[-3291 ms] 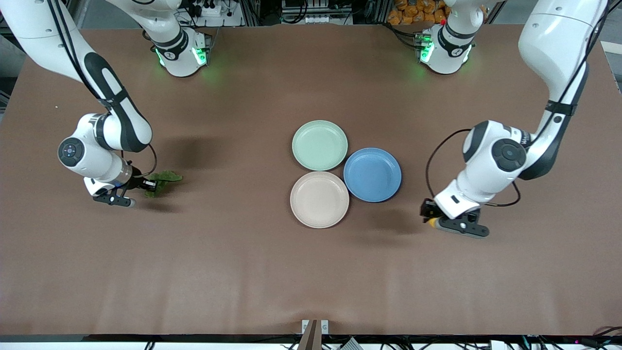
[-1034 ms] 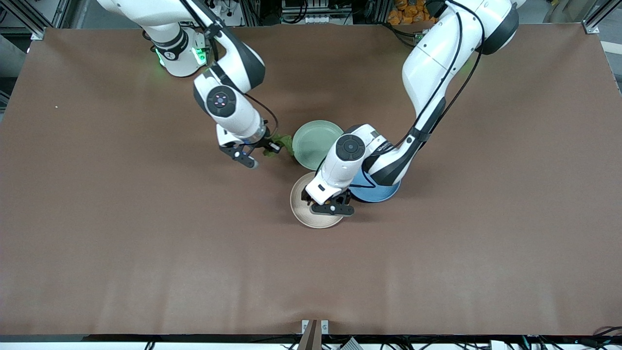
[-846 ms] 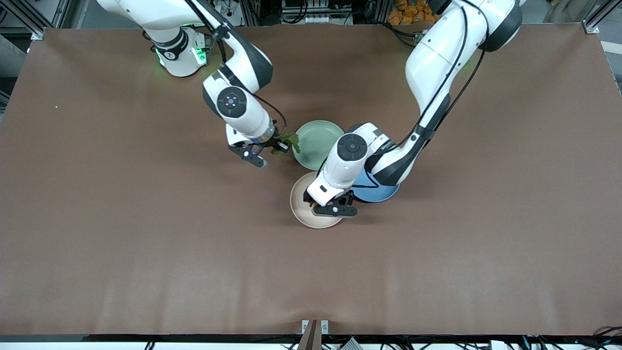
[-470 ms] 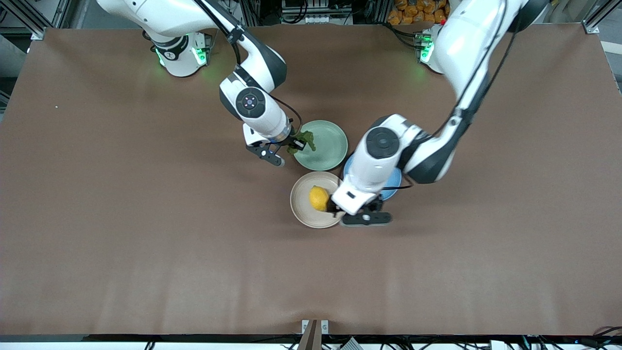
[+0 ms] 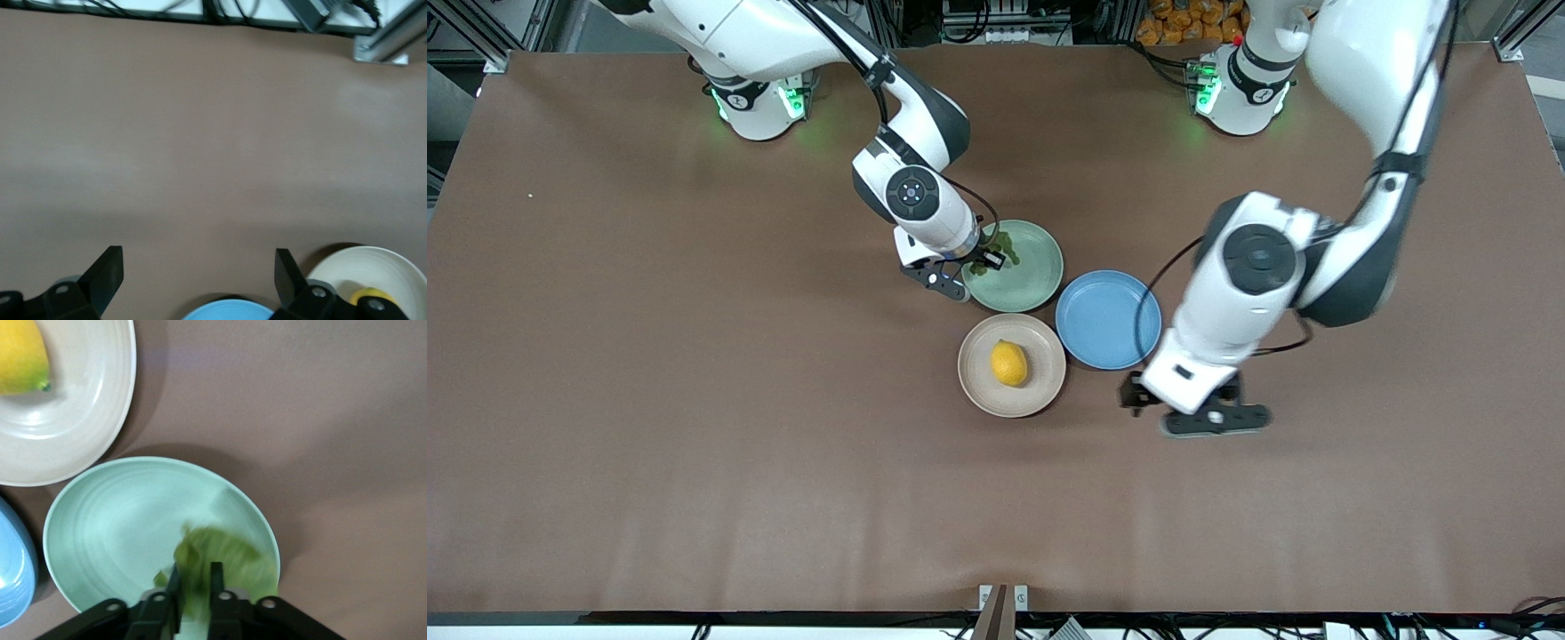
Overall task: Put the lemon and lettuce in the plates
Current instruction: 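Lower the lettuce onto the mint plate with the right gripper while the left gripper withdraws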
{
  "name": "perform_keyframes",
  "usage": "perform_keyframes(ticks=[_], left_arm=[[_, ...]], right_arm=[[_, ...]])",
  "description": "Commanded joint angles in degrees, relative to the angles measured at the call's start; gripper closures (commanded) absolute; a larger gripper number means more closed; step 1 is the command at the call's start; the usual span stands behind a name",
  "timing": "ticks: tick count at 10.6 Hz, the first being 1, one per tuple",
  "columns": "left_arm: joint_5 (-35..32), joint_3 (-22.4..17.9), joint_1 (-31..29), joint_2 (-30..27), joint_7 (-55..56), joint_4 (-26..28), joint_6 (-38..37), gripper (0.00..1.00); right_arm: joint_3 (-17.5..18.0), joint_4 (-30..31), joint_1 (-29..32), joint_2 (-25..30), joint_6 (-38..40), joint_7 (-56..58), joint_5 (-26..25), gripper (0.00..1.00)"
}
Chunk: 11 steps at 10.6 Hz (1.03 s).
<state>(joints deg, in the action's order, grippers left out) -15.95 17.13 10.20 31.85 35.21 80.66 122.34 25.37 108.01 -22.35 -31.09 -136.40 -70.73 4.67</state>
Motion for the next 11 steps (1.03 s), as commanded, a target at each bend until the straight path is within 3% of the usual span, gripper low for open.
perform_keyframes(ticks=[1, 6, 8, 11], left_arm=[[1.5, 0.5, -4.5, -6.2, -6.2, 1.9, -5.8, 0.0], [7.5, 0.4, -11.0, -15.3, -15.6, 1.8, -17.2, 0.0], [7.5, 0.4, -11.1, -18.0, -15.6, 1.7, -20.1, 0.0], [8.3, 0.0, -12.1, -20.9, -15.6, 1.6, -23.0, 0.0]], right_arm=[[1.3, -2.5, -0.7, -1.8, 0.6, -0.7, -1.2, 0.0], [1.3, -3.9, 1.8, 0.5, 6.0, -0.1, -1.3, 0.0], [1.2, -3.7, 5.3, 3.7, 9.9, 0.4, -1.3, 0.0], [1.2, -3.3, 11.9, 7.3, 16.7, 10.1, -1.4, 0.0]])
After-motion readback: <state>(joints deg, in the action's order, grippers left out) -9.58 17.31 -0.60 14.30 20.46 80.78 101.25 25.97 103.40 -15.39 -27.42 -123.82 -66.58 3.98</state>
